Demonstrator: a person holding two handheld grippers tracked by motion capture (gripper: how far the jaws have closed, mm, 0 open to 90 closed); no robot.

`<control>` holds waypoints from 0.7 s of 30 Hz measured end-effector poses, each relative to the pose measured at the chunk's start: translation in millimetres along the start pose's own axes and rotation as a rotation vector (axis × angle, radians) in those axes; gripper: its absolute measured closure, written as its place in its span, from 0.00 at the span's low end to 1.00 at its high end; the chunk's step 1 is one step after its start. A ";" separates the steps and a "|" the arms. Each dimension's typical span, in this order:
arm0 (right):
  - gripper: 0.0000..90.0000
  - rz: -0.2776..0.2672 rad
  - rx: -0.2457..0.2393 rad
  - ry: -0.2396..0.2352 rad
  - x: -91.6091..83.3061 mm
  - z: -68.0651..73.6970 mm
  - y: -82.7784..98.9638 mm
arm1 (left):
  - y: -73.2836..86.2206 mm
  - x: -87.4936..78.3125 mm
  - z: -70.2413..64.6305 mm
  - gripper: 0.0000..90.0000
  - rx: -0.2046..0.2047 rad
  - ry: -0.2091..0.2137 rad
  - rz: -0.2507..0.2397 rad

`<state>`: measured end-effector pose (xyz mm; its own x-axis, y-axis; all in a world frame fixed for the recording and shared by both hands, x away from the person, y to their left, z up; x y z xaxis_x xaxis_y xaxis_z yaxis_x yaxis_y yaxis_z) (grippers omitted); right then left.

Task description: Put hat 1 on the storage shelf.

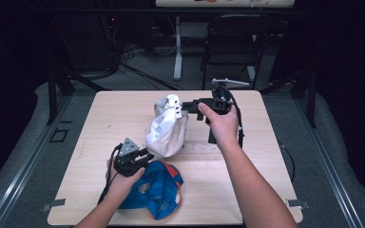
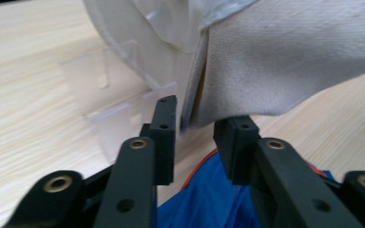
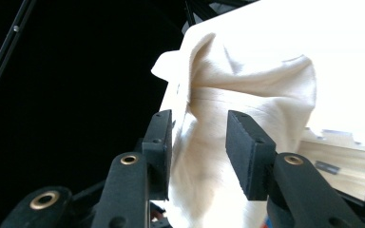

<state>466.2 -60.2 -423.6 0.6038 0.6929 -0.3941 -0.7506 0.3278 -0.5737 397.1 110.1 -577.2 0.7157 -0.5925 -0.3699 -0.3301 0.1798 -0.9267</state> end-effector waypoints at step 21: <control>0.64 -0.028 -0.154 -0.011 -48.2 -30.8 41.3 | 12.9 -55.2 24.6 0.66 -0.028 -0.014 0.008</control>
<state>414.4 -99.8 -450.3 0.6205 0.6918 -0.3692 -0.6831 0.2456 -0.6878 368.4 164.4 -570.4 0.7212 -0.5803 -0.3785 -0.3529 0.1624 -0.9215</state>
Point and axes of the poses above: each handheld gripper's, and its own axes: x roughly forward along the jaws, y roughly out of its underside, z roughly to its left, the point moved 10 cm from there along x, roughly forward along the jaws, and after that the axes turned 11 degrees about -z, right-handed, at the moved point
